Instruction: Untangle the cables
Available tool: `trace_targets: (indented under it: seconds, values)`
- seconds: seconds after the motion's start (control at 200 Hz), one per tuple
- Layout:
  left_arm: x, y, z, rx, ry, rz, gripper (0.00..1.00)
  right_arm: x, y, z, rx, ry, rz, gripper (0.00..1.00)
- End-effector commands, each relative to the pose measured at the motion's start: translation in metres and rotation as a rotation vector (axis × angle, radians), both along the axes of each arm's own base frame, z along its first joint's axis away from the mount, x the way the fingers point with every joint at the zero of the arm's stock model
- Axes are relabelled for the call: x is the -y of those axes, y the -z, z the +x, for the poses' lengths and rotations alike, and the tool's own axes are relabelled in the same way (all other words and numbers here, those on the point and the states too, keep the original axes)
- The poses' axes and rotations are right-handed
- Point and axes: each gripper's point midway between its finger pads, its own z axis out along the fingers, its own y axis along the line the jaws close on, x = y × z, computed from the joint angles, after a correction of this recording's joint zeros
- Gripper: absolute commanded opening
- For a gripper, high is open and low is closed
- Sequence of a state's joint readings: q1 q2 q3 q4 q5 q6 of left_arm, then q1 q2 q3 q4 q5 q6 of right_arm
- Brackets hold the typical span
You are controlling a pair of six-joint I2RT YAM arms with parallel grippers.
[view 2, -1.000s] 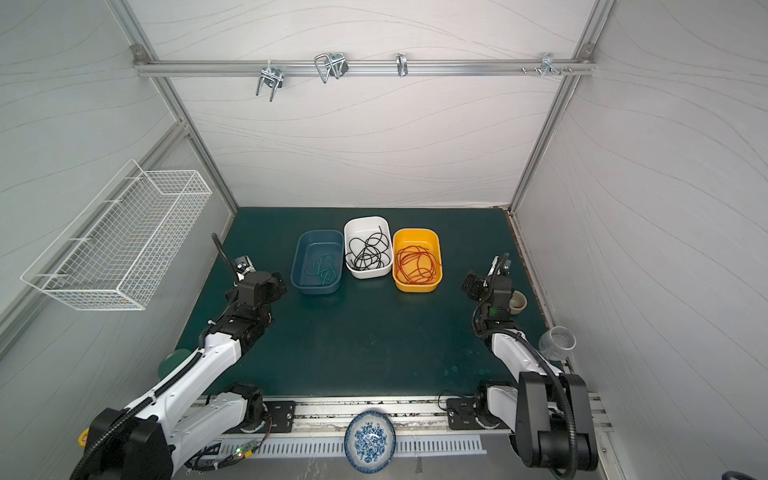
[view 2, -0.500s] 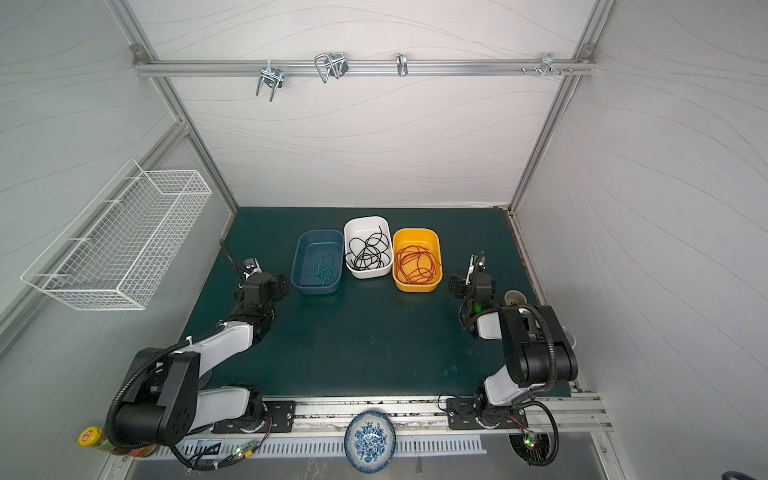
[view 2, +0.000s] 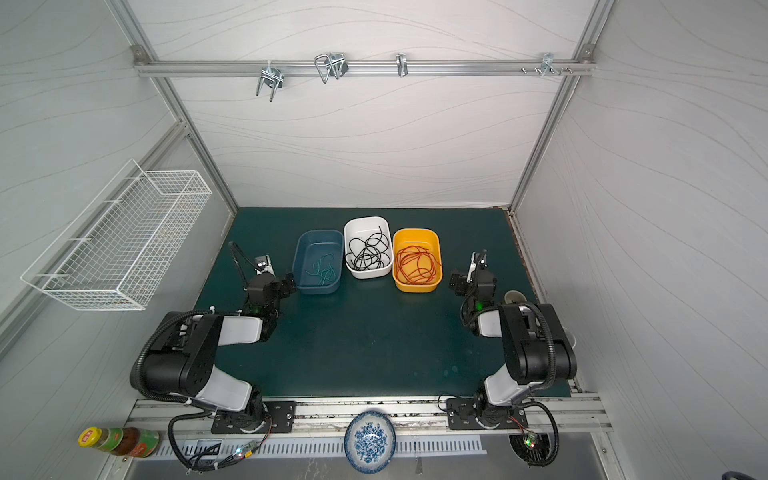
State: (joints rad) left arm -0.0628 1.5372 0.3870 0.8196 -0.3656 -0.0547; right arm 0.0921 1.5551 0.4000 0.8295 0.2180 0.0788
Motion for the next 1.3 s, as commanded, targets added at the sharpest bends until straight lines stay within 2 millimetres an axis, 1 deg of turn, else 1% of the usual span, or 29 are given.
trace_targets:
  seconds: [0.0,1.295]
  values:
    - [-0.0058,-0.0124,0.0106,0.052,-0.012,0.003,1.00,-0.0035,-0.0032,0.0044,0.008,-0.017,-0.013,0.99]
    - [-0.0066,-0.0128,0.0103,0.055,-0.013,0.001,1.00,-0.0060,-0.0039,0.0055,0.004,-0.021,-0.032,0.99]
